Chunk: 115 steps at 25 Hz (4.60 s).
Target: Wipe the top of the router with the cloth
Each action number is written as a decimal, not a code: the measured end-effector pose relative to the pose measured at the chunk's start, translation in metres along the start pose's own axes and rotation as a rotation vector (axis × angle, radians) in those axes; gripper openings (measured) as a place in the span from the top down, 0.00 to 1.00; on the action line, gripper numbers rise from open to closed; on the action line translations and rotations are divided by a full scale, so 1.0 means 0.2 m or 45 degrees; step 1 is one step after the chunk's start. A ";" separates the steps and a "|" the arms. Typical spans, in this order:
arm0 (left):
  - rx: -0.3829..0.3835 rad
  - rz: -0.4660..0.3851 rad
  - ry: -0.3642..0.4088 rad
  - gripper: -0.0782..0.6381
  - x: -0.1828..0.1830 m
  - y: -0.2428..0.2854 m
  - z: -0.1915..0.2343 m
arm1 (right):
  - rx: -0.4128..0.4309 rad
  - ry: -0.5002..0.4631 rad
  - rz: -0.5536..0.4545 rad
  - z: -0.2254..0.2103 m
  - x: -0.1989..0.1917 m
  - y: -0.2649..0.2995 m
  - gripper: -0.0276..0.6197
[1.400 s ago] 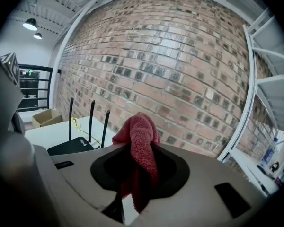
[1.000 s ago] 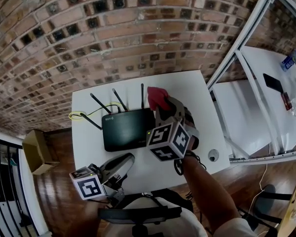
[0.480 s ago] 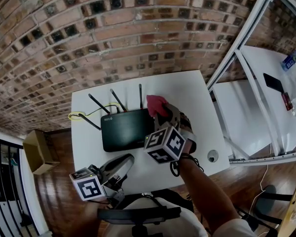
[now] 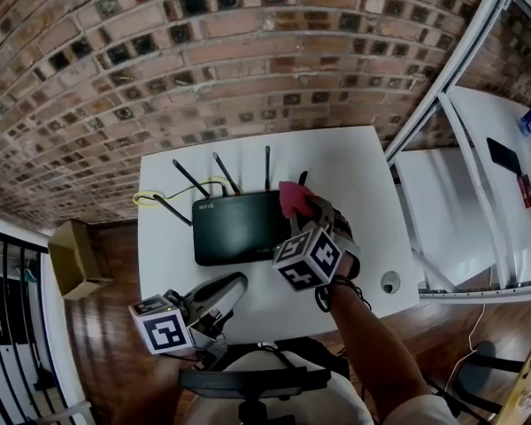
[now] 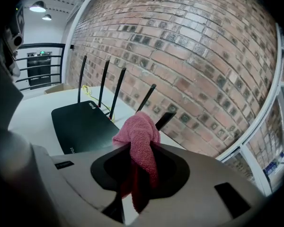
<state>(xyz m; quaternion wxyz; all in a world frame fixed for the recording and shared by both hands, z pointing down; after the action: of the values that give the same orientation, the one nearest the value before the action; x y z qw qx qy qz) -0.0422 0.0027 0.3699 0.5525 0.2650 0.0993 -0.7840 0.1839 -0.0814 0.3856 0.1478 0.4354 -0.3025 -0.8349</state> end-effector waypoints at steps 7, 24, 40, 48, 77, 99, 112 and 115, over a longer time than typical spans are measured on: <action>0.044 -0.021 -0.005 0.83 -0.02 -0.02 0.00 | 0.085 0.002 0.073 0.05 -0.09 0.10 0.79; 0.172 -0.144 0.031 0.83 -0.13 0.00 -0.08 | 0.248 -0.088 0.125 0.14 -0.29 0.27 0.79; 0.145 -0.192 0.031 0.83 -0.08 -0.13 0.00 | 0.254 -0.056 0.109 0.17 -0.25 0.26 0.79; 0.152 -0.121 -0.031 0.83 0.03 -0.30 0.18 | 0.272 0.277 -0.005 0.26 0.05 0.18 0.79; 0.006 -0.023 -0.088 0.83 0.35 -0.87 0.57 | 0.392 0.351 0.193 0.99 0.77 0.65 0.61; -0.045 0.047 -0.102 0.83 0.34 -0.63 0.53 | 0.271 0.263 0.347 0.73 0.47 0.63 0.73; -0.090 0.073 -0.083 0.83 0.30 -0.47 0.46 | 0.122 0.432 0.431 0.47 0.22 0.58 0.75; -0.098 0.082 -0.070 0.83 0.30 -0.46 0.46 | 0.074 0.453 0.437 0.43 0.19 0.58 0.75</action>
<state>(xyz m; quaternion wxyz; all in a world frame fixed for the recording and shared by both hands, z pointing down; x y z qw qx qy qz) -0.1705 -0.0529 0.4039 0.5897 0.2250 0.1055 -0.7684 0.0899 -0.1582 0.4722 0.3258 0.5218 -0.3651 -0.6988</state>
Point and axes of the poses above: the fingertips, and each gripper's own axes: y forward along the fingers, z to its left, x out of its top, the point moved 10 cm from there along -y, backward along the fingers, and after that the axes turned 1 degree about -z, right-handed, at the moved point
